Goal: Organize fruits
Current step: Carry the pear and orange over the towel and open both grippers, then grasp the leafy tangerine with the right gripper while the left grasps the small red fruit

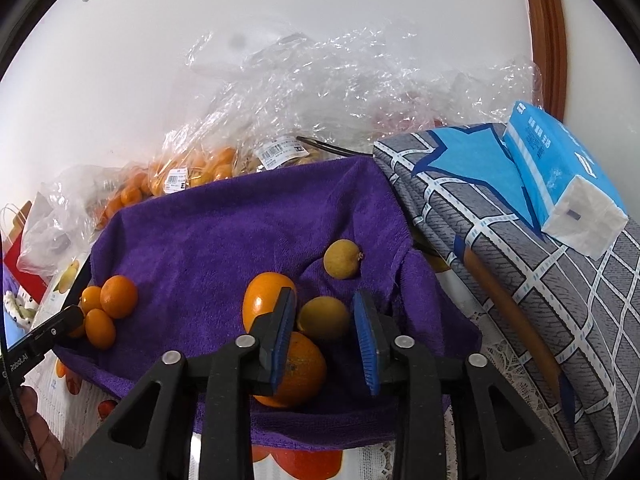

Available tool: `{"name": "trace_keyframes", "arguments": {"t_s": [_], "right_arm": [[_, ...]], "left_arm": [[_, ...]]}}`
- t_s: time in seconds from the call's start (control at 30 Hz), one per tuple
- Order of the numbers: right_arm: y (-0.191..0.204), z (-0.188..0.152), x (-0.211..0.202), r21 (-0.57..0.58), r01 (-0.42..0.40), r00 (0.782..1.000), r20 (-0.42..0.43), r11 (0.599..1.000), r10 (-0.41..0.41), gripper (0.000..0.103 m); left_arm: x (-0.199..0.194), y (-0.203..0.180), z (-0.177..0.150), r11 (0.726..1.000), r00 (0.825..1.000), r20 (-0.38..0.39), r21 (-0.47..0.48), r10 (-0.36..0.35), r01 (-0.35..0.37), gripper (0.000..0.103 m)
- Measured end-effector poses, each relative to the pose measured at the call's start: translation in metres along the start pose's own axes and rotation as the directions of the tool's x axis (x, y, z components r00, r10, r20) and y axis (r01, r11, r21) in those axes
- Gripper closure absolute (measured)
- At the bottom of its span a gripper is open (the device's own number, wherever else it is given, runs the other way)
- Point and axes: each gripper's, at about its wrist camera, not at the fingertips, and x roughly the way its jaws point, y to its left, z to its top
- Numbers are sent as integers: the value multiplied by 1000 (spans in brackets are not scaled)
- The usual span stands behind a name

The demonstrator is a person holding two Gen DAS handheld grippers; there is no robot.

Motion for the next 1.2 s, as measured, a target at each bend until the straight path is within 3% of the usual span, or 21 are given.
{"name": "trace_keyframes", "arguments": {"t_s": [0.23, 0.57, 0.73, 0.97, 1.07, 1.2], "right_arm": [[4, -1, -17, -30, 38, 997, 65, 999, -36, 53], [18, -9, -38, -58, 46, 994, 105, 997, -40, 53], [30, -27, -53, -67, -1, 996, 89, 998, 7, 53], [46, -60, -70, -26, -101, 995, -4, 995, 101, 53], [60, -72, -76, -48, -154, 988, -25, 987, 153, 42], [86, -86, -81, -112, -186, 982, -54, 976, 181, 42]], "left_arm": [[0, 2, 1, 1000, 1000, -3, -10, -20, 20, 70], [-6, -1, 1, 999, 999, 30, 2, -38, 38, 62], [-6, 6, 3, 999, 999, 31, -28, -38, 39, 60], [-7, 16, 6, 994, 997, 23, -83, -69, 71, 57], [-11, 16, 5, 995, 998, 37, -76, -56, 59, 55], [-18, 23, 8, 994, 996, 64, -94, -56, 62, 53]]}}
